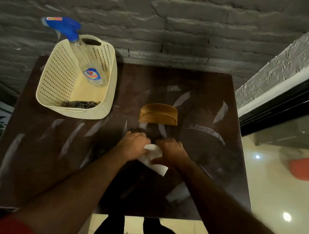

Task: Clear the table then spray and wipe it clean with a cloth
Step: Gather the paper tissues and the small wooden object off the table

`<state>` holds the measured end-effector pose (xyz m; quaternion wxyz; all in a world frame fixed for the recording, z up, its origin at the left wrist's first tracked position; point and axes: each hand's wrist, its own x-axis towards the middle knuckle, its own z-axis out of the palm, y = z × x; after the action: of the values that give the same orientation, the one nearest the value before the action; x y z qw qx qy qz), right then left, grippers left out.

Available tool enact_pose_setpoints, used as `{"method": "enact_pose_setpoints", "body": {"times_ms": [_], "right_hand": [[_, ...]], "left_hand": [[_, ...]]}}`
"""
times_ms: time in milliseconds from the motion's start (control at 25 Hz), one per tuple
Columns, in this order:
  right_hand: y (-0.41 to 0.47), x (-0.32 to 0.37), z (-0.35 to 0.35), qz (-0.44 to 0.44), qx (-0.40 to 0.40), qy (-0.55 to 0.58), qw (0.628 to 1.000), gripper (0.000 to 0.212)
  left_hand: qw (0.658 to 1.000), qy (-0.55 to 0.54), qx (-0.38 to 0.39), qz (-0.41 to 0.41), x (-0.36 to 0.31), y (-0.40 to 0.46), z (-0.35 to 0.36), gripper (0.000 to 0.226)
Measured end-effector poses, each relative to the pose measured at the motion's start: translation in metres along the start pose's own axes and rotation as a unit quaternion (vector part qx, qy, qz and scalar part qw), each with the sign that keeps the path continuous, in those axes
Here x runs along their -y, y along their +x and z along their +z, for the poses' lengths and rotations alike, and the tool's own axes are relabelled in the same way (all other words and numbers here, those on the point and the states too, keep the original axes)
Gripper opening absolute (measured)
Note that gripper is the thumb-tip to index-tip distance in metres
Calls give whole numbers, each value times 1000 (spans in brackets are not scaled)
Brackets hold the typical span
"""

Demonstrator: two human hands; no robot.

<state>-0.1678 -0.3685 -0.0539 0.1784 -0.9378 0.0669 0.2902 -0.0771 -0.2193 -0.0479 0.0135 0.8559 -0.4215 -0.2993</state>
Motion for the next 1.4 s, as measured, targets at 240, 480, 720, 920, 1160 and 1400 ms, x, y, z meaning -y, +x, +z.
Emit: {"method": "enact_pose_setpoints", "body": {"times_ms": [240, 480, 720, 920, 1160, 1400], "right_hand": [[-5, -1, -68, -57, -12, 6, 998, 31], [16, -4, -157, -39, -158, -63, 985, 23], [50, -12, -141, -32, -176, -51, 982, 21], [59, -18, -114, -26, -205, -31, 978, 20], [64, -29, -101, 38, -139, -32, 989, 26], [63, -40, -115, 23, -85, 10, 996, 31]], "left_hand": [[996, -10, -83, 40, 6, -12, -53, 21], [969, 66, -234, 35, 14, 25, -131, 17], [981, 15, -189, -29, 17, 47, -119, 19], [982, -6, -180, -49, 21, 51, -87, 21], [986, -33, -156, -54, 27, 59, -79, 11], [988, -77, -118, -59, 39, 56, -79, 15]]}}
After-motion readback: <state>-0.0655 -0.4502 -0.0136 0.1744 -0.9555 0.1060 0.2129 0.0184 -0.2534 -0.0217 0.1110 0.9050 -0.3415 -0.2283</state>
